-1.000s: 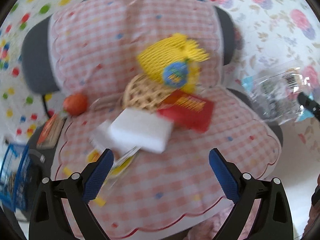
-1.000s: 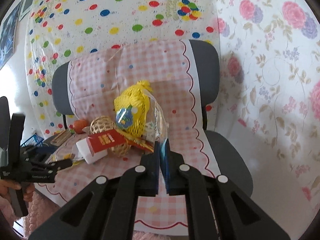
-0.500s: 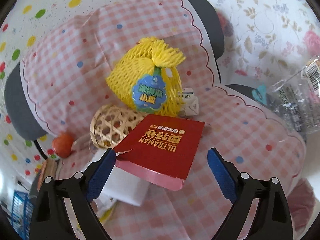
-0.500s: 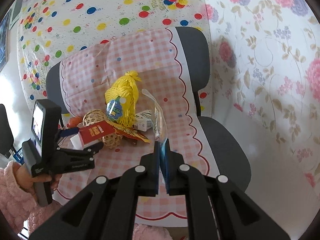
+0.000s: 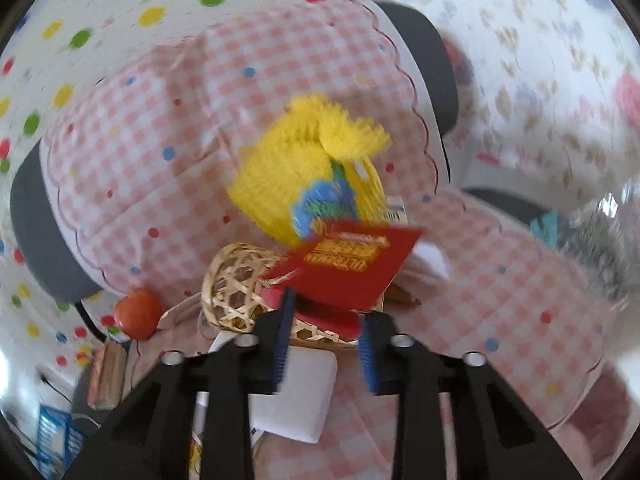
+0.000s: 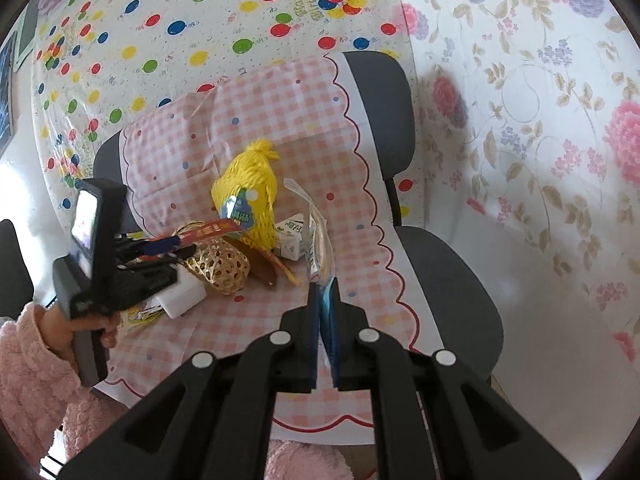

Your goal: Collect trash

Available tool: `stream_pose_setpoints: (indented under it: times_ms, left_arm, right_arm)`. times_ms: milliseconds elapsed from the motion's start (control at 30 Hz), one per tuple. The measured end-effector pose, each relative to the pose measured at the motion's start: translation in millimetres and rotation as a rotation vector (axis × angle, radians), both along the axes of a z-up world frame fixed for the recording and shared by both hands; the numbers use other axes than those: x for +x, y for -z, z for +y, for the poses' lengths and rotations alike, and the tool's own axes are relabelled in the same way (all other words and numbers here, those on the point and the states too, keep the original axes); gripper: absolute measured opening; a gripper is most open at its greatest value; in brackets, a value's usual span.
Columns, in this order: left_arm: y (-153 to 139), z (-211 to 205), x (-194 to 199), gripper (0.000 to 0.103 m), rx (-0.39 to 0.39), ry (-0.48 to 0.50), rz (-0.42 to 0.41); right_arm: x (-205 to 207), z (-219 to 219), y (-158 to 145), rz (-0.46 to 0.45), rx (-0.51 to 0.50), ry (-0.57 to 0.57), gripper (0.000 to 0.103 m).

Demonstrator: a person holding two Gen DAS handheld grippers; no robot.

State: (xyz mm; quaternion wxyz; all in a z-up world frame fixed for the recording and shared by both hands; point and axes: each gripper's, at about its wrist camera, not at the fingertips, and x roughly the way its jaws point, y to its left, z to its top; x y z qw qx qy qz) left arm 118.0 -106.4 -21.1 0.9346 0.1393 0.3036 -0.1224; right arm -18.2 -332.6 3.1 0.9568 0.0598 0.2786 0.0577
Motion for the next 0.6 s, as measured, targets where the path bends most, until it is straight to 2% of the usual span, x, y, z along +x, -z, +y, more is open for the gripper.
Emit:
stream_pose_setpoints:
  times_ms: [33,200,400,467,600]
  left_arm:
    - [-5,6,-2,0.005,-0.054,0.004,0.012]
    - [-31,22,-18,0.001,-0.227,0.016,-0.008]
    - [-46,15,-60,0.001,-0.279,0.049,-0.024]
    - [-40,10,-82,0.001,-0.259,0.055,-0.023]
    - [-14,8,-114,0.001,-0.283,0.050,0.047]
  right_arm:
    - [-1,-1,0,-0.001,0.000,0.004,0.004]
    - [-12,-1,-6,-0.019,-0.006,0.026,0.004]
    - [-44,-8,-22,-0.062,-0.045,0.093,0.004]
    - [-55,-13,-24,-0.063,-0.065,0.120,0.004]
    - [-92,-25,-19,-0.031,-0.114,0.188,0.004]
